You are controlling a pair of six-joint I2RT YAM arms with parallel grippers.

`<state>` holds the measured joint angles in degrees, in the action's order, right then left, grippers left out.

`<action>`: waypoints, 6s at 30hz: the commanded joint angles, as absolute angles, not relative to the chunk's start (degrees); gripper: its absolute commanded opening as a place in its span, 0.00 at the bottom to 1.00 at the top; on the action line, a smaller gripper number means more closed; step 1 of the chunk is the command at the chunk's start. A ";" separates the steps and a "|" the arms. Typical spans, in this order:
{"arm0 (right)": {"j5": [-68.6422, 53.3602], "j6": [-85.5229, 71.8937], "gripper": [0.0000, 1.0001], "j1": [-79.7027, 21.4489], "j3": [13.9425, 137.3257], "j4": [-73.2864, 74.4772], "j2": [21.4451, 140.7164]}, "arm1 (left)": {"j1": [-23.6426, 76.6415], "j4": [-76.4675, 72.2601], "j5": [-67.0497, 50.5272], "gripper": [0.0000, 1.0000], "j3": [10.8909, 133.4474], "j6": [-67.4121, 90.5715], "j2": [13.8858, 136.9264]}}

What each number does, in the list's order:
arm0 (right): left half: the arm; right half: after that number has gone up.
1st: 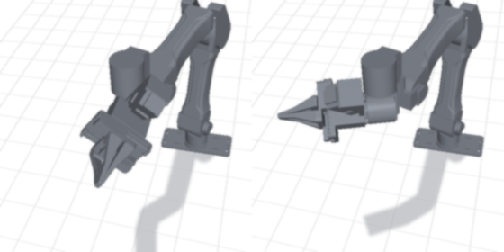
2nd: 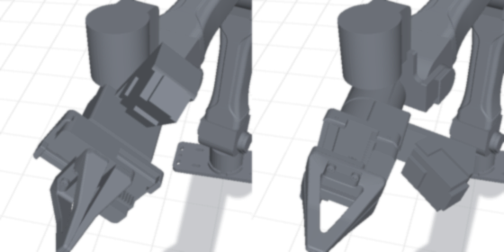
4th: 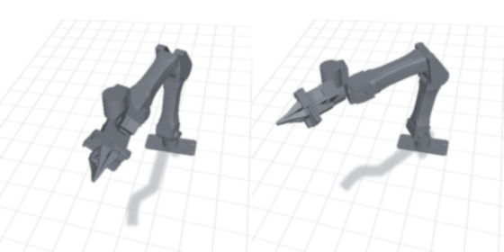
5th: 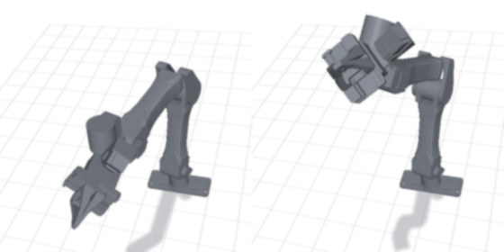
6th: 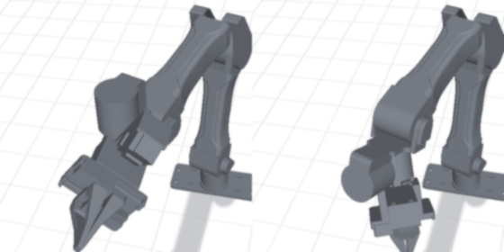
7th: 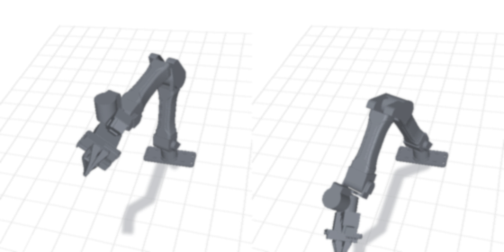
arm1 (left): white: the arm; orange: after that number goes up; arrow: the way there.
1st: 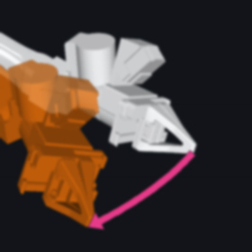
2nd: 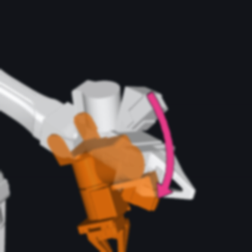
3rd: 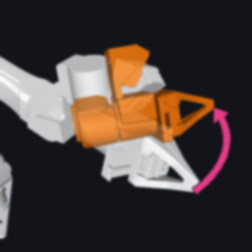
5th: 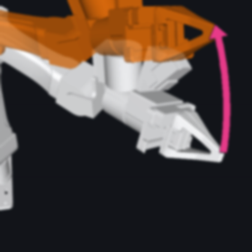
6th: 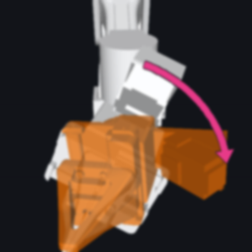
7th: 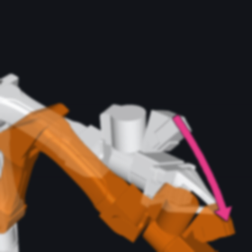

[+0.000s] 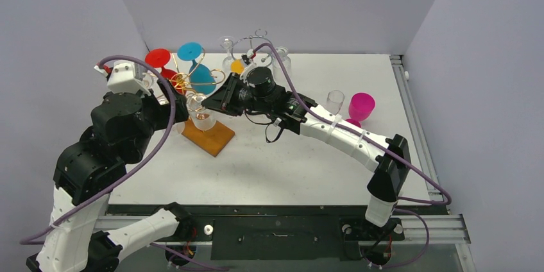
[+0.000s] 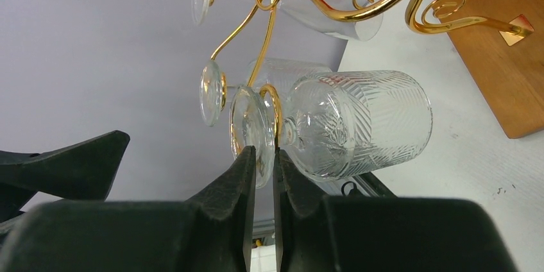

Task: Take the wine glass off the wine glass rack
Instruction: Pick up the wine glass from the wine rack, then place the wine glass at the center of the board.

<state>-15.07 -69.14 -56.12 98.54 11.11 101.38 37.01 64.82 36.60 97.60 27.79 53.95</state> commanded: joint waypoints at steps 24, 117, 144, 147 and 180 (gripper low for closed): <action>-21.28 -73.34 0.00 -55.45 96.64 0.63 96.59 | 35.74 59.40 35.47 0.85 95.49 26.38 57.17; -15.08 -79.54 0.00 -49.90 95.12 -7.15 96.30 | 35.68 55.63 28.76 0.85 101.43 25.51 63.41; -17.86 -80.49 0.00 -38.65 70.80 -8.57 71.80 | 43.61 40.65 9.99 0.85 98.67 25.44 66.78; -20.17 -82.44 0.00 -34.55 69.56 -9.39 68.59 | 45.37 36.90 7.74 0.87 98.63 25.70 68.37; -29.03 -114.39 0.00 -14.77 68.02 -34.99 62.69 | 35.54 -10.82 -25.61 0.94 92.45 50.55 82.90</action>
<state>-29.36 -110.69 -14.76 67.35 -25.34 65.12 36.14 -3.38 -22.72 92.49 47.92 82.48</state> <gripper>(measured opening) 0.032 0.934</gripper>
